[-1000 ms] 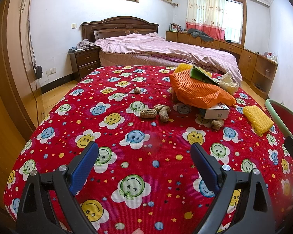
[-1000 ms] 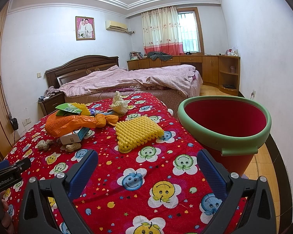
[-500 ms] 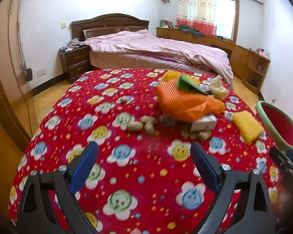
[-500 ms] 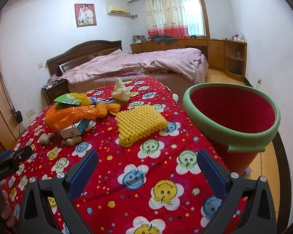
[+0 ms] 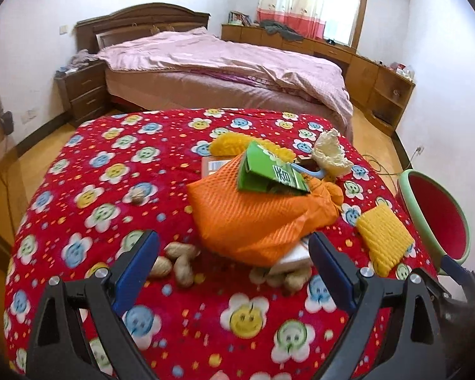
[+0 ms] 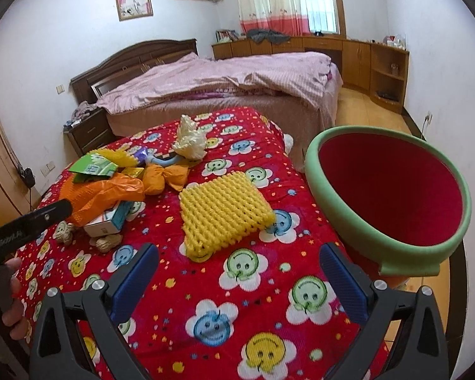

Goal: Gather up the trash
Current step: 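Grasp the yellow foam net with the right tool while the left tool grasps the orange mesh bag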

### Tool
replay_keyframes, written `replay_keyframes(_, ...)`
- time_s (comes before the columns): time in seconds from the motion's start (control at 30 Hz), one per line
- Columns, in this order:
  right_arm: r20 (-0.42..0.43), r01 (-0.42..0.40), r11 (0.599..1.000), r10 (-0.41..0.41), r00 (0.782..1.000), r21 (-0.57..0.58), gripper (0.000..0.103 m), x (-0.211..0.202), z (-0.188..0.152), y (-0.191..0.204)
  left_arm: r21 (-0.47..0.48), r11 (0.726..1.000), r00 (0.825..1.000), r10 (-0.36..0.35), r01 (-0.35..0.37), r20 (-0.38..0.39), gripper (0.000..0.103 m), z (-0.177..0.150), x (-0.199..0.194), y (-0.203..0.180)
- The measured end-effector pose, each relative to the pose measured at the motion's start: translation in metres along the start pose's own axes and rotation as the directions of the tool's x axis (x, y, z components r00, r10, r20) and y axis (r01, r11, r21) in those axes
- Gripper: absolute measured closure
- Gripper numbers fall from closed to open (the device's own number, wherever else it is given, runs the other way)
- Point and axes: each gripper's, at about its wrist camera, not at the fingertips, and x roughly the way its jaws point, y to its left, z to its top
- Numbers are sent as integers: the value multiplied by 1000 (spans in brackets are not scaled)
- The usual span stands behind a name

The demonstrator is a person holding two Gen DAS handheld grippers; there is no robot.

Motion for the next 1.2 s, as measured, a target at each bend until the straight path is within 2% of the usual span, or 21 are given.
replay_keyframes(0.27, -63, 24, 1000, -24, 998, 3, 0, 31, 14, 1, -30, 997, 996, -72, 70, -61, 17, 8, 34, 7)
replay_keyframes(0.53, -132, 21, 1000, -21, 991, -1, 2, 64, 23, 10, -84, 979, 976, -193, 185, -97, 46, 7, 49, 19)
replay_keyframes(0.63, -149, 34, 999, -34, 988, -1, 10, 70, 23, 13, -82, 972, 969, -229, 221, -97, 58, 7, 49, 19)
replay_keyframes(0.8, -136, 25, 1000, -26, 990, -8, 35, 67, 24, 13, -87, 963, 960, -262, 254, -95, 80, 5, 45, 16)
replay_keyframes(0.83, -134, 29, 1000, -30, 990, -8, 43, 67, 25, 14, -85, 964, 961, -261, 253, -94, 85, 5, 43, 15)
replay_keyframes(0.87, -132, 29, 1000, -29, 991, -7, 53, 66, 25, 14, -82, 964, 961, -261, 253, -92, 87, 4, 40, 14)
replay_keyframes(0.93, -132, 8, 1000, -8, 991, -1, 67, 63, 24, 12, -78, 964, 962, -261, 255, -85, 89, 2, 32, 13)
replay_keyframes(0.97, -130, 3, 1000, -3, 991, -1, 79, 62, 23, 12, -75, 964, 962, -259, 254, -80, 89, 1, 27, 12)
replay_keyframes(1.03, -128, -6, 1000, 8, 992, 12, 90, 59, 21, 9, -69, 966, 965, -255, 251, -66, 89, -1, 18, 11)
replay_keyframes(1.2, -103, -40, 999, 43, 994, 31, 91, 42, 16, 5, -66, 967, 968, -250, 248, -35, 89, -2, -6, 9)
